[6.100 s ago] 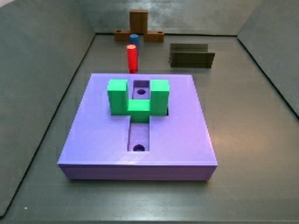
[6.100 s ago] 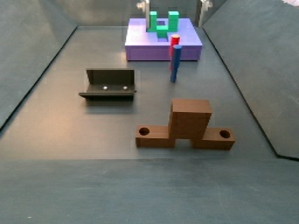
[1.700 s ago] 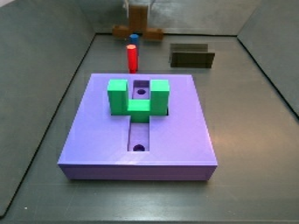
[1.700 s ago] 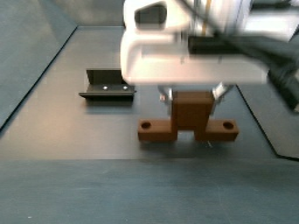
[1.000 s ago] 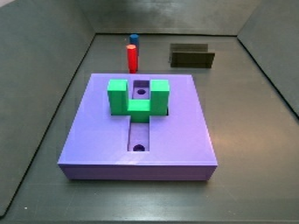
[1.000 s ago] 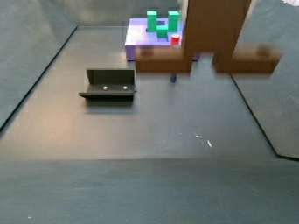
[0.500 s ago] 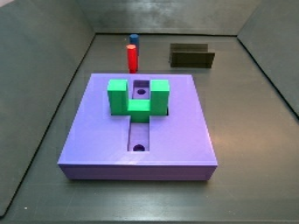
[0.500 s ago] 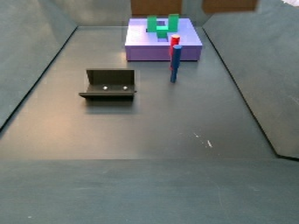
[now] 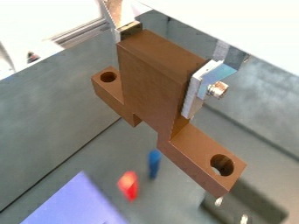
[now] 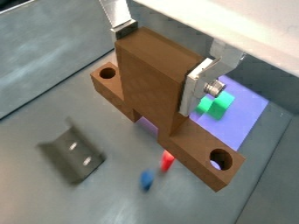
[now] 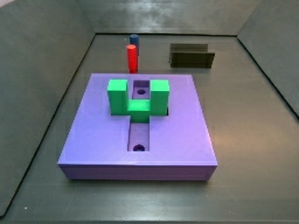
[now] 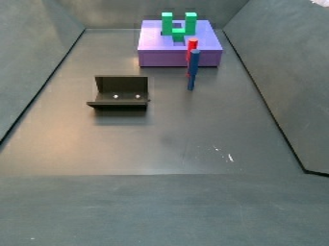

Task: Pick up the brown object. Move up. Move to above the board. Insert the brown object.
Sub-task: Move to above the board.

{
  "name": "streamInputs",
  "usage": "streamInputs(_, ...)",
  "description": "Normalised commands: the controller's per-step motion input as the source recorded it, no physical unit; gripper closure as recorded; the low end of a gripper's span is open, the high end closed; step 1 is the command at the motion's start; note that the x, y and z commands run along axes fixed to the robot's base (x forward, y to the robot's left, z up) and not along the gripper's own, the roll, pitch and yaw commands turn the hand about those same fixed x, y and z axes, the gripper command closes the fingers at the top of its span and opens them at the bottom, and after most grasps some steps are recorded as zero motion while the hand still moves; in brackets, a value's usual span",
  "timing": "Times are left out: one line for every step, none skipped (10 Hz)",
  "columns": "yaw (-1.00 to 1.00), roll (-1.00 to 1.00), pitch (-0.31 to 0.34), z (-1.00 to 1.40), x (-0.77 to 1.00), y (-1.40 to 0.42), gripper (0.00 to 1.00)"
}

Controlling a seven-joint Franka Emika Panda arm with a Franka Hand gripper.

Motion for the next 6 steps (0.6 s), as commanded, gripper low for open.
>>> streamInputs(0.01,0.00,0.057,0.15,0.10,-1.40,1.00)
streamInputs(0.01,0.01,0.093,0.15,0.13,-1.40,1.00)
streamInputs(0.01,0.01,0.111,0.15,0.15,-1.40,1.00)
streamInputs(0.01,0.00,0.151,0.17,0.20,-1.40,1.00)
streamInputs(0.01,0.00,0.163,0.11,0.14,-0.81,1.00)
streamInputs(0.01,0.04,0.165,0.06,0.10,-0.30,1.00)
